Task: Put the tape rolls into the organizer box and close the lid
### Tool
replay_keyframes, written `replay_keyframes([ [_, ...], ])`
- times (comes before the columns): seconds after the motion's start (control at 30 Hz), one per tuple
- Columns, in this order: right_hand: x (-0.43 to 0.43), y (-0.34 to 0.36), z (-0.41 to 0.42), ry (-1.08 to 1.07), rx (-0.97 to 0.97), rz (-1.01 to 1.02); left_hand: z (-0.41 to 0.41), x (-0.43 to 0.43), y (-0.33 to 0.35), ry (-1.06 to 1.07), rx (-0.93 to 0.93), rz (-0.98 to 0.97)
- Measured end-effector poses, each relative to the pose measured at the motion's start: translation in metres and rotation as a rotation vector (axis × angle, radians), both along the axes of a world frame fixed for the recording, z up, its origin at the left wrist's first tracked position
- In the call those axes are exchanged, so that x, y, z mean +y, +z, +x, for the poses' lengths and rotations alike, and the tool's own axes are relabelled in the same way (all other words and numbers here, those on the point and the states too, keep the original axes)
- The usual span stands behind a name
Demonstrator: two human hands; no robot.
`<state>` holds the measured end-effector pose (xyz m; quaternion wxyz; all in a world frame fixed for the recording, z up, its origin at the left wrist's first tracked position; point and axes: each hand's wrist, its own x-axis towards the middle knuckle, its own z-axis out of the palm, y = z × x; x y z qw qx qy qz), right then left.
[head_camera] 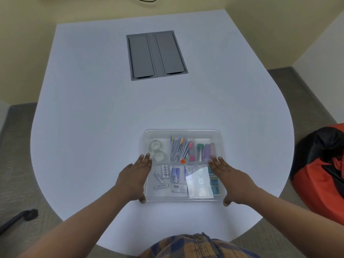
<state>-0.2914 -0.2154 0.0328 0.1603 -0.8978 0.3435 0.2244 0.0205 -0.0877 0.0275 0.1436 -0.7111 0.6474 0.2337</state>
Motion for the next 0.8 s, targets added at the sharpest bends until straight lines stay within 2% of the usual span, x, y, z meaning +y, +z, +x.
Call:
replay_keyframes([
  [0.57,-0.017,0.003,0.017,0.025,0.067,-0.001,0.002,-0.026,0.012,-0.036,-0.108,0.055],
  [0.73,-0.016,0.01,0.029,-0.164,-0.063,0.095,0.003,-0.027,0.023,0.006,-0.075,0.035],
  [0.8,-0.016,0.017,0.036,-0.172,-0.149,0.024,0.0,-0.031,0.033,0.044,-0.045,-0.036],
])
